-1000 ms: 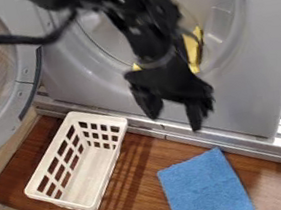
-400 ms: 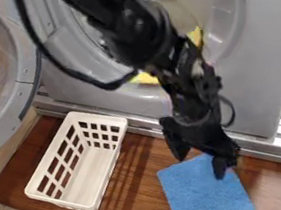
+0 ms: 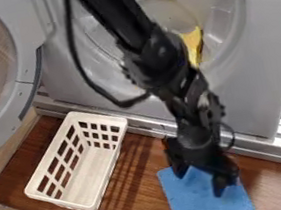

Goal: Put the blue cloth in the washing machine

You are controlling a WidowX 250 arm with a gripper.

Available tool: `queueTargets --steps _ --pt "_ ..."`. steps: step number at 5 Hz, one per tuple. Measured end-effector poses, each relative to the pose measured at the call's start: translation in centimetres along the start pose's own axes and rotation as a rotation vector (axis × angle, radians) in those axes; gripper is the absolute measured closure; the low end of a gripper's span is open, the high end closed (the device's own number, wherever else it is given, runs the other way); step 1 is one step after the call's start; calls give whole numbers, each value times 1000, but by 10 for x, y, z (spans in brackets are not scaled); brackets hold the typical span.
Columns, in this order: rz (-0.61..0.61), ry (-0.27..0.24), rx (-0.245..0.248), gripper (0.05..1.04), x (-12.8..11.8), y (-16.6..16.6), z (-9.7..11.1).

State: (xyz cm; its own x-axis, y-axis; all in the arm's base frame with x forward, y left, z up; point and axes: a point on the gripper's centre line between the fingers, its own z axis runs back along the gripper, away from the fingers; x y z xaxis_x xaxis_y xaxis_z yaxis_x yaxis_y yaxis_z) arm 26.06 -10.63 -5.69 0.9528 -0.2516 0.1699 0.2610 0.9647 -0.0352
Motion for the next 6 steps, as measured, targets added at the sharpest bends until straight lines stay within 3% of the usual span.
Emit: queueTargets --steps 1,3,4,5,6 --pt "-9 42 -7 121 -2 -1 -19" --pt "-4 46 -1 676 0 4 -21" --pt "-2 50 9 891 -2 5 -20" --pt "-7 48 6 986 -3 5 -20" --pt "-15 33 3 998 -11 6 -8"
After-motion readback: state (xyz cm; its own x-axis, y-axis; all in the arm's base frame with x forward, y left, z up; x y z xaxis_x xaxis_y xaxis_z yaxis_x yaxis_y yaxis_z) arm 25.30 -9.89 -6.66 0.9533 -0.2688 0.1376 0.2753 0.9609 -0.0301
